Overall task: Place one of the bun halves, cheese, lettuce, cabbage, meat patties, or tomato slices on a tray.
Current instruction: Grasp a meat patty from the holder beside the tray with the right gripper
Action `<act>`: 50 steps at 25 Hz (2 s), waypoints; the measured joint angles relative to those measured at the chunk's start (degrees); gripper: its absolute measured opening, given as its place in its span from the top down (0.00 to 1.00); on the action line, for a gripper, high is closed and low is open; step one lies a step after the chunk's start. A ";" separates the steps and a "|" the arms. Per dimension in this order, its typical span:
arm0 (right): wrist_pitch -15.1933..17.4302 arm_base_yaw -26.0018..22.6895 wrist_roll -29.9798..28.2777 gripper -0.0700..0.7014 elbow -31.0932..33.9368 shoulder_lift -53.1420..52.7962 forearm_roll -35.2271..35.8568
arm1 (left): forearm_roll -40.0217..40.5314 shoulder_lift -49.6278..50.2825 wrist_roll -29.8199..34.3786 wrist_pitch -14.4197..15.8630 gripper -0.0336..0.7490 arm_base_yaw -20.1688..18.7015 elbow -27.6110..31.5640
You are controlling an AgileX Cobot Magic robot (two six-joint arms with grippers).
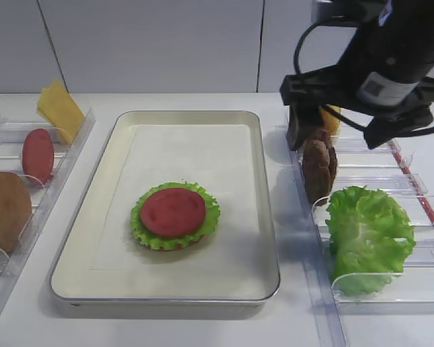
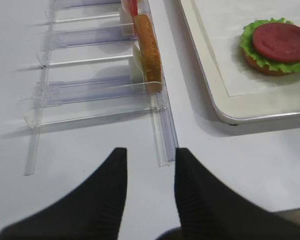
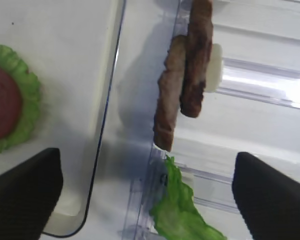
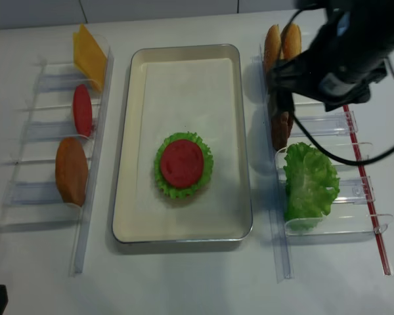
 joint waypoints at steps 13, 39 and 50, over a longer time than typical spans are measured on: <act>-1.02 2.47 3.68 0.16 -3.82 9.09 -2.03 | 0.00 0.00 0.00 0.00 0.65 0.00 0.00; -2.13 2.56 4.56 0.49 -3.90 12.16 -2.43 | 0.00 0.00 0.00 0.00 0.65 0.00 0.00; -3.35 2.56 4.56 0.67 -3.94 13.88 -5.41 | 0.00 0.00 0.00 0.00 0.65 0.00 0.00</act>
